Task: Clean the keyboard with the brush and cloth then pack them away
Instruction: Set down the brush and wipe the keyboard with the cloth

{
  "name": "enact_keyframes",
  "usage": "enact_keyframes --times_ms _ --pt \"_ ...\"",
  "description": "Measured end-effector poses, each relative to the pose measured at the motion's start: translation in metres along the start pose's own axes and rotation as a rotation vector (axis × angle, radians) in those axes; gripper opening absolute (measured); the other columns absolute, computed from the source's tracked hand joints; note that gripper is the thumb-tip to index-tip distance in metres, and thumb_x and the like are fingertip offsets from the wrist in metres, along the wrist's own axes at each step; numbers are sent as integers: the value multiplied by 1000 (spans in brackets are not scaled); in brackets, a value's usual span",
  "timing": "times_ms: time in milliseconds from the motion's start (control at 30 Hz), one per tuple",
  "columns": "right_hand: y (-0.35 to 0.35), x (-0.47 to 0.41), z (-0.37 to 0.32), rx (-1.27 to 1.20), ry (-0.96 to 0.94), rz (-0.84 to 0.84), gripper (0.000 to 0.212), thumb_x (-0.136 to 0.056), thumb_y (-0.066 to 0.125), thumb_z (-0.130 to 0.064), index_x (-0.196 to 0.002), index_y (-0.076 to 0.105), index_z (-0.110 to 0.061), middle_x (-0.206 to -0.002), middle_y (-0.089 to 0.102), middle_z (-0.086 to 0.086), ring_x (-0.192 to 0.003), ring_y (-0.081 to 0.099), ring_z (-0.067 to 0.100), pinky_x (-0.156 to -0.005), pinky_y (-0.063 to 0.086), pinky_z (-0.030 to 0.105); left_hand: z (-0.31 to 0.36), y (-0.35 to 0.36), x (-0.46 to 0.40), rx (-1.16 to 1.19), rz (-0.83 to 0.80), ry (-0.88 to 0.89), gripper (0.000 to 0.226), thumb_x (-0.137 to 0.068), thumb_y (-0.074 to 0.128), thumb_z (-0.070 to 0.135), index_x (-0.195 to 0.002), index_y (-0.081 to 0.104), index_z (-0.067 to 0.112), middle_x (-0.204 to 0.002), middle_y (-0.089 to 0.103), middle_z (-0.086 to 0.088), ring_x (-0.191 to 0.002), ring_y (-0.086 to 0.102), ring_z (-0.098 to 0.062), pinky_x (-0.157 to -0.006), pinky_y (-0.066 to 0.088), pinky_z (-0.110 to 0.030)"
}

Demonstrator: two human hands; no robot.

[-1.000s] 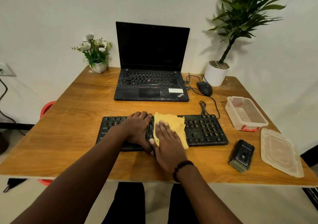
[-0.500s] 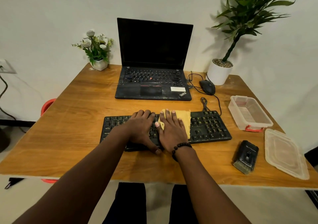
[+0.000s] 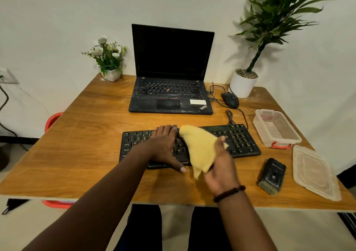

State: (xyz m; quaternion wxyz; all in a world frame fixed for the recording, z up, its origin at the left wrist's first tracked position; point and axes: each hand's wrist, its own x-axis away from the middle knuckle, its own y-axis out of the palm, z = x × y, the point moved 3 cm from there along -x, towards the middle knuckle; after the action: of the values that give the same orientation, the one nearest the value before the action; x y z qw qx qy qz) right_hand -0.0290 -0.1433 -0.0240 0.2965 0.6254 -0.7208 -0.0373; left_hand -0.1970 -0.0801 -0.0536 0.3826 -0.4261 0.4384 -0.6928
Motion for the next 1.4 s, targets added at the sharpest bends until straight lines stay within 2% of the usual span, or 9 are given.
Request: enact_keyframes --times_ms 100,167,267,367,467,800,867,1133,1400 --pt "-4 -14 -41 -269 -139 -11 47 -95 40 -51 -125 54 -18 -115 68 10 -106 63 29 -92 49 54 -1 -5 2 8 -100 10 155 -56 78 77 -152 -28 16 -161 -30 -8 -146 -29 -36 -112 -18 -47" --pt "3 -25 -60 -162 -242 -13 54 -95 37 -54 -134 47 -18 -122 62 9 -112 58 27 -99 45 52 -12 -14 8 -47 -140 -24 155 -56 77 77 -152 -27 15 -161 -30 -10 -146 -29 -36 -116 -15 -51" --pt "25 -41 -58 403 -296 -11 64 -96 27 -58 -144 36 -17 -141 46 8 -129 43 27 -108 35 45 -30 -24 21 -167 -168 -73 151 -57 75 78 -156 -18 12 -164 -17 -11 -150 -15 -37 -120 -5 -52" --pt "42 -59 -10 1143 -274 -219 65 -98 15 -58 -148 28 -21 -154 32 7 -139 31 26 -112 27 44 -38 -22 32 -212 -153 -112 147 -57 73 81 -158 -9 11 -166 -3 -12 -151 1 -37 -121 5 -50" --pt "50 -73 31 1625 -430 -263 60 -101 16 -50 -153 14 -20 -161 4 -1 -148 1 16 -118 4 37 -38 -19 34 -220 -85 -104 142 -57 70 83 -158 1 10 -165 8 -11 -149 12 -33 -121 14 -47" --pt "42 -17 71 1772 -665 -480 76 -88 -1 -60 -154 5 -22 -161 -3 -6 -147 -10 8 -115 -2 28 -42 -18 32 -257 -36 -46 134 -62 67 83 -158 8 11 -162 18 -11 -145 23 -30 -118 24 -42" --pt "37 -24 64 1855 -709 -512 67 -95 8 -57 -154 5 -26 -161 -1 -9 -147 -8 8 -116 2 31 -43 -18 33 -254 -37 -42 136 -61 67 84 -158 7 11 -162 17 -10 -145 22 -30 -118 24 -42" --pt "62 -73 50 1850 -531 -160 59 -102 15 -44 -154 7 -17 -162 -2 0 -148 -8 16 -121 -2 37 -45 -17 34 -223 -28 -39 139 -56 66 89 -158 9 13 -162 16 -7 -145 21 -27 -117 26 -42" --pt "40 -36 63 1843 -731 -423 59 -98 13 -47 -154 3 -27 -161 -2 -9 -147 -8 10 -119 -3 34 -48 -14 34 -208 15 -25 137 -56 65 89 -158 10 15 -161 17 -5 -144 22 -24 -116 26 -39"
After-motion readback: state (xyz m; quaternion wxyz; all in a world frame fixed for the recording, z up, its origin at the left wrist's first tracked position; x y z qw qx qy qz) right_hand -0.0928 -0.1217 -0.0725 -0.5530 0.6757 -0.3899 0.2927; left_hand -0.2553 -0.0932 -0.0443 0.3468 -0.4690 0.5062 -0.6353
